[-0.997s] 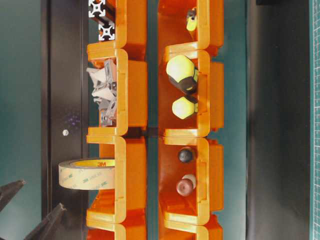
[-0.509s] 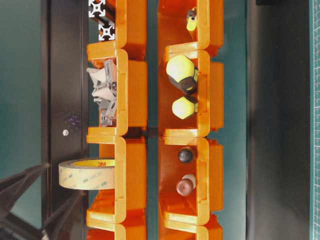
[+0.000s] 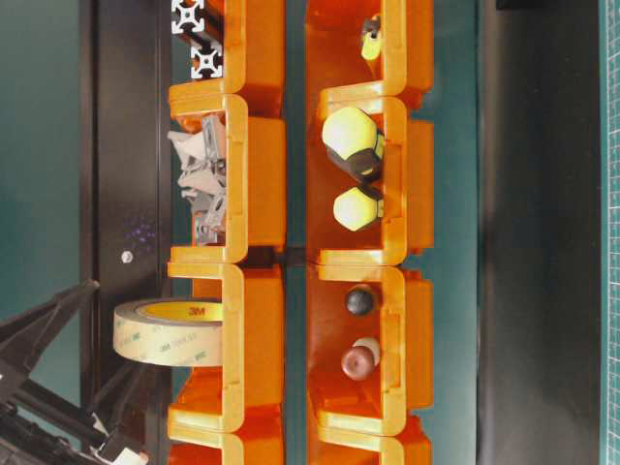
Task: Pick foam from container rack with left arm.
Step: 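Close the left gripper on the rim of the black 3M tape roll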
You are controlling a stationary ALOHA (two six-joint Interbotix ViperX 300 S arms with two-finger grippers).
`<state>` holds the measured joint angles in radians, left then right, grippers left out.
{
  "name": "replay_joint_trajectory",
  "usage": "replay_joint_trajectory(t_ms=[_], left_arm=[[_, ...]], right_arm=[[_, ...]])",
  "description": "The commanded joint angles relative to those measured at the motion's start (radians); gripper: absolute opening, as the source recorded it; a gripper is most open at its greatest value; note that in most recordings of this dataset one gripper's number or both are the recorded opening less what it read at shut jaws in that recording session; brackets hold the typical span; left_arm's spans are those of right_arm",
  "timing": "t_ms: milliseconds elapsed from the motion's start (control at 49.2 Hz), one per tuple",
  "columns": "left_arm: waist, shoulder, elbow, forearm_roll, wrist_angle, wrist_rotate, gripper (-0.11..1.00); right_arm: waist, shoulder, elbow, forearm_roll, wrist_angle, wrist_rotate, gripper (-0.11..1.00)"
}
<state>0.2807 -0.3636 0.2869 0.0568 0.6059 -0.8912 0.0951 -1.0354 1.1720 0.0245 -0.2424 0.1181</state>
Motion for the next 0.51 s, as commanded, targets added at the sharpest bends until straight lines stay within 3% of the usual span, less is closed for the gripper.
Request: replay_joint_trajectory(t_ms=[0,102,285,488], left_arm=[[0.002,-0.015,-0.006,0.003,-0.009,0.000,0.83],[-0.002,-0.020,0.000,0.005,-0.005,-0.002,0.71],[-0.006,-0.040,0.023,0.003,-0.011,0.006,0.34],[-0.009,-0.087,0.025,0.003,-0.137,0.002,0.31]], right_arm=[[0.003,0.008,-0.011,0.000,-0.002,0.002,0.00],[0.003,0.006,-0.009,0.002,-0.002,0.002,0.00],[0.003,0.006,-0.011,0.002,-0.002,0.002,0.00],[0.003,0.006,-0.011,0.000,-0.002,0.002,0.00]])
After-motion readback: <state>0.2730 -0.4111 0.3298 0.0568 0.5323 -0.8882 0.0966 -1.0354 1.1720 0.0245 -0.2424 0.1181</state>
